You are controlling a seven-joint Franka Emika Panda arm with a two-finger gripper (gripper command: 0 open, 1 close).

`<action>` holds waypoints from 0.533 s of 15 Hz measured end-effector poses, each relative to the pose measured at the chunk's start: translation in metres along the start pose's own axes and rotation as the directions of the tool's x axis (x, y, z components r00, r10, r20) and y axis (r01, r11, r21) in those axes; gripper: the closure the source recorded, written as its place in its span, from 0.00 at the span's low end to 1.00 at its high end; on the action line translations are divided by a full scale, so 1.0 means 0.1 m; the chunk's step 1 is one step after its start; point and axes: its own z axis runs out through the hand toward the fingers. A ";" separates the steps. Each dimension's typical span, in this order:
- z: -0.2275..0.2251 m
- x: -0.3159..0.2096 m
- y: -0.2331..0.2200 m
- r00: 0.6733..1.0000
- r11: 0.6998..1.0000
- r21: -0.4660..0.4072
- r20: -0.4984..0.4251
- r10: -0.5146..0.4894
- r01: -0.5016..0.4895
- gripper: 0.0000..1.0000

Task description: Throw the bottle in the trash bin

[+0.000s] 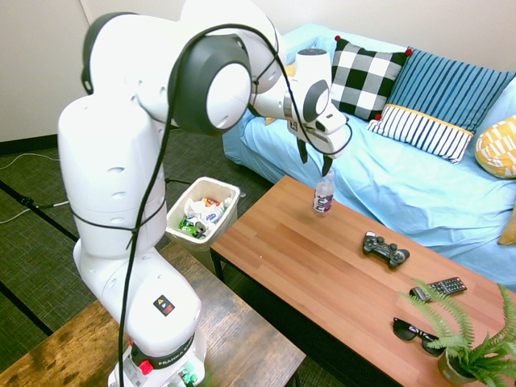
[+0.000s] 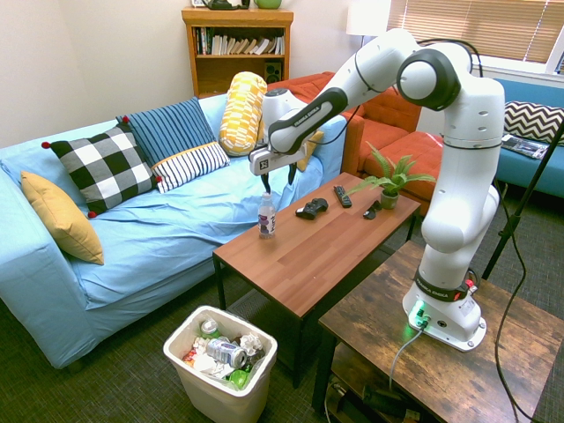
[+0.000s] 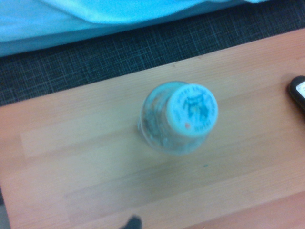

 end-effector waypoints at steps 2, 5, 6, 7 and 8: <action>0.24 0.13 -0.17 1.000 1.000 -0.010 -0.006 0.027 -0.027 0.00; 0.57 0.20 -0.35 0.999 0.999 -0.033 -0.013 0.043 -0.043 0.00; 0.68 0.19 -0.40 0.999 0.998 -0.042 -0.012 0.045 -0.046 0.00; 0.77 0.19 -0.44 0.999 0.998 -0.048 -0.008 0.048 -0.048 0.00; 0.84 0.18 -0.46 0.999 0.997 -0.052 -0.005 0.050 -0.050 1.00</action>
